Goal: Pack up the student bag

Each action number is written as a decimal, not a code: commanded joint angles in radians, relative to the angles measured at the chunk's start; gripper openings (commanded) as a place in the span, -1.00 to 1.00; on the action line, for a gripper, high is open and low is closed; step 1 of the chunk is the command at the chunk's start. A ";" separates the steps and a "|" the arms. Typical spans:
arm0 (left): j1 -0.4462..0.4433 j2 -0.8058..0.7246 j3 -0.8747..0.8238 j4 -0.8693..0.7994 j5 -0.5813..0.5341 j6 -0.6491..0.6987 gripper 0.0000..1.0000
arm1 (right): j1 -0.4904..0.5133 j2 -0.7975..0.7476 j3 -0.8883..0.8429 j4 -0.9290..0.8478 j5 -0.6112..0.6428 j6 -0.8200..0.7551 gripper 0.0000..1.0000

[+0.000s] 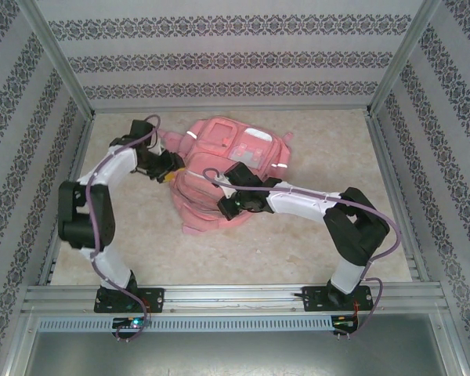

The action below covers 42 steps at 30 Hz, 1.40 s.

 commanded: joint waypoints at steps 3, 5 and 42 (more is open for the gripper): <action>-0.096 -0.137 -0.219 0.228 -0.025 -0.301 0.00 | 0.026 0.007 0.025 -0.007 -0.069 0.026 -1.00; -0.135 -0.159 -0.244 0.270 -0.051 -0.361 0.01 | 0.031 -0.007 0.018 -0.005 -0.073 0.036 -1.00; -0.147 -0.009 -0.162 0.233 0.048 -0.048 -1.00 | -0.154 -0.216 -0.188 -0.097 0.212 0.012 -1.00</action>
